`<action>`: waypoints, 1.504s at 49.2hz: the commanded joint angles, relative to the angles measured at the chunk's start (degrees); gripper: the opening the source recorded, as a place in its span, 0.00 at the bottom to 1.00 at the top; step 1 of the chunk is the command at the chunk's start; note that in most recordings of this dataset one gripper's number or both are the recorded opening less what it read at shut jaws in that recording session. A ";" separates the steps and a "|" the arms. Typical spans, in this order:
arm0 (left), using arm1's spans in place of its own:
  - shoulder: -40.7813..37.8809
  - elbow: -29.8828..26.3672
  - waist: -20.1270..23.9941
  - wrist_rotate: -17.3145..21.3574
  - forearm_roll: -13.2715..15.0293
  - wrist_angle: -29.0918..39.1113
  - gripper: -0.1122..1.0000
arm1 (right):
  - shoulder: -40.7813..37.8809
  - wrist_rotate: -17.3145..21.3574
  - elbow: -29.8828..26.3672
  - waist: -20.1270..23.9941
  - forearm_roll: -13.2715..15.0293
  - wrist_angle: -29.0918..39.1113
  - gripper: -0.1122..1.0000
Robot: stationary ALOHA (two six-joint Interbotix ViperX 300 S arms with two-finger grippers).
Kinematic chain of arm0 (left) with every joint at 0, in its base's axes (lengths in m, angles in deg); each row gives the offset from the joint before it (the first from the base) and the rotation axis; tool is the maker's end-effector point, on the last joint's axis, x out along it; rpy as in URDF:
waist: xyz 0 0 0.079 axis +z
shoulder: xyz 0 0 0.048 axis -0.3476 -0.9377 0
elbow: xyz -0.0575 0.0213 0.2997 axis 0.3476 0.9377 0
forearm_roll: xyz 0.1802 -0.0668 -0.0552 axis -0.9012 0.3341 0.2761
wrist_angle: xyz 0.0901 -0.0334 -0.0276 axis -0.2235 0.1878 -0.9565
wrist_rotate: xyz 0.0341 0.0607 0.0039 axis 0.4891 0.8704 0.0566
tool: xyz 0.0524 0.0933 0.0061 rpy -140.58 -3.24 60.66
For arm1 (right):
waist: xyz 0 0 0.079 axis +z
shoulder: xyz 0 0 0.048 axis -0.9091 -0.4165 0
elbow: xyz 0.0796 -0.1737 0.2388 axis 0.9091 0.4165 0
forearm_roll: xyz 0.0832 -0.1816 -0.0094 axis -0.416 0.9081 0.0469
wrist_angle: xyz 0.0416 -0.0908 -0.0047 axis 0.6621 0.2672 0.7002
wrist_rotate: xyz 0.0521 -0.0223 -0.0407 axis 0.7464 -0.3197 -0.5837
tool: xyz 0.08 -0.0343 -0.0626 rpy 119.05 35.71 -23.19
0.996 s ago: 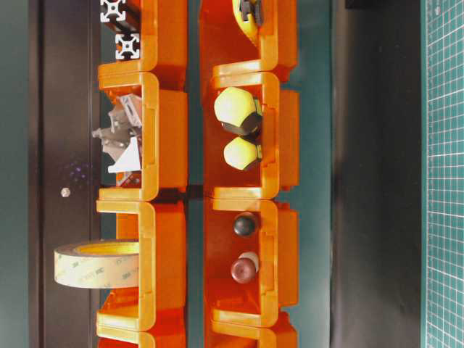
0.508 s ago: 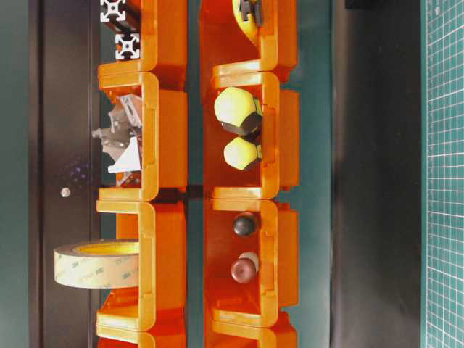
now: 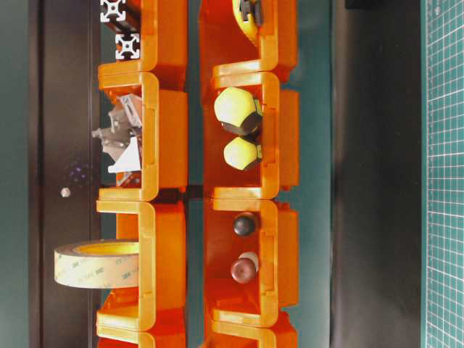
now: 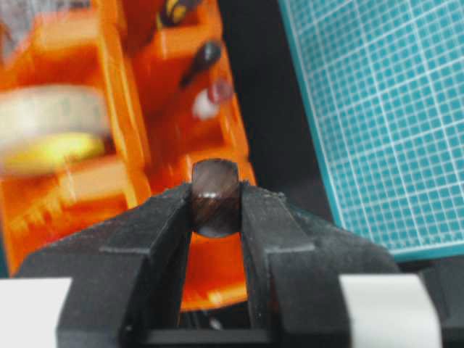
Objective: Pick scraper from container rack with left arm.
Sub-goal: 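Pull the scraper out of the rack with the left gripper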
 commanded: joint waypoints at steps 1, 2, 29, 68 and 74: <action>-2.20 -4.57 -0.70 3.25 -0.26 -0.97 0.28 | -0.09 0.00 -1.14 -0.09 -0.18 0.35 0.11; -2.90 -5.19 -0.62 3.69 -0.26 -1.41 0.28 | -0.09 0.00 -1.14 -0.09 -0.18 0.35 0.11; -7.47 -0.97 14.06 -0.88 -0.26 -38.14 0.28 | 1.67 0.09 -1.58 -0.09 -0.79 2.46 0.11; -16.44 5.63 30.23 6.68 -0.26 -53.70 0.28 | 3.08 0.18 -2.20 -0.09 -0.88 3.96 0.11; -16.44 5.80 30.59 5.89 -0.26 -53.70 0.28 | 2.99 0.09 -2.20 -0.09 -0.88 3.96 0.11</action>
